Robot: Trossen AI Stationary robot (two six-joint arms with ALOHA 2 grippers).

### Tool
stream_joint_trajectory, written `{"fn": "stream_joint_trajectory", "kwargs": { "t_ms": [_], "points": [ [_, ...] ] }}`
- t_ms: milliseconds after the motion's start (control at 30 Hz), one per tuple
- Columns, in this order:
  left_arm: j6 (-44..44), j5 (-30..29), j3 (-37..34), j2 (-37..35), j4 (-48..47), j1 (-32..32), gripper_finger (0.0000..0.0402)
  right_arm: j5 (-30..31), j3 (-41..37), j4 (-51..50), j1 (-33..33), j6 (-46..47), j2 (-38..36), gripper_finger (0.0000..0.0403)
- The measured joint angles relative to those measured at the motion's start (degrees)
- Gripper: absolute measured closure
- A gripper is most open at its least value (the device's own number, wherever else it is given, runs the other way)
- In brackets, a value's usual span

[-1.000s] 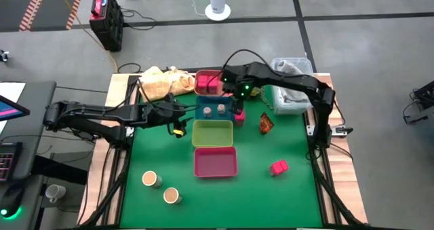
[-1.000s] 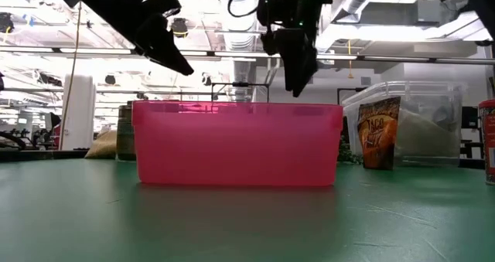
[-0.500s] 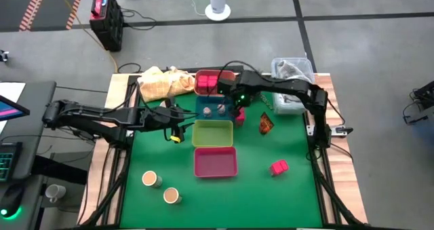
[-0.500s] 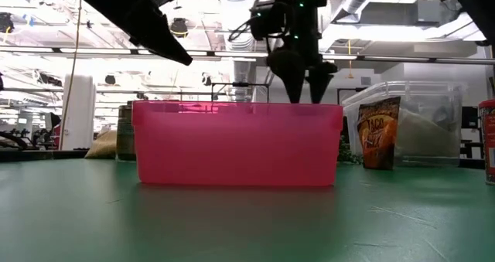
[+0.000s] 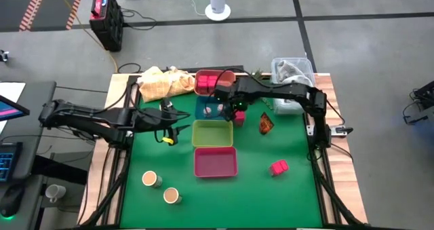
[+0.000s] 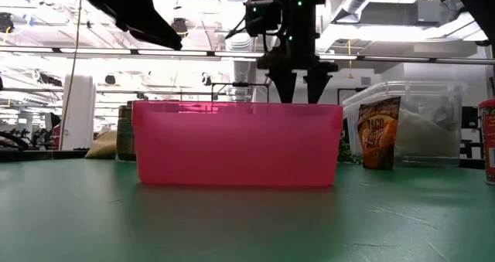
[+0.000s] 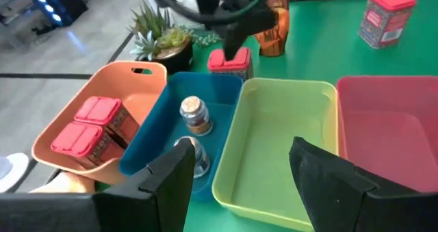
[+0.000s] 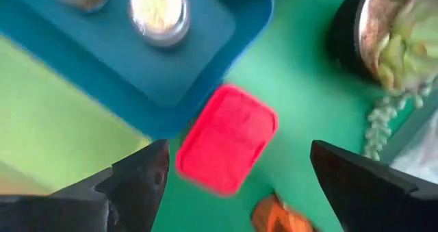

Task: Sort spices by type
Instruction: Put the red seasoning can into the orange bin

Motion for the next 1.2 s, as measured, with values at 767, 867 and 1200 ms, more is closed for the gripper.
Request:
{"fn": "stream_joint_trajectory", "kwargs": {
  "t_ms": [767,867,1200],
  "points": [
    [-3.13,0.05,0.0,-0.26,-5.34,-3.46,0.0175,-0.92,-7.78,4.98,-0.48,-0.03,0.07,0.0024],
    [-3.15,0.03,0.0,-0.26,-5.38,-3.46,0.0175,-0.32,-7.76,5.07,0.37,0.68,0.09,0.0024],
    [-3.13,0.01,0.0,-0.26,-5.29,-3.46,0.0175,-5.21,-12.19,5.42,-0.5,2.64,0.22,0.0042]
  ]
}}
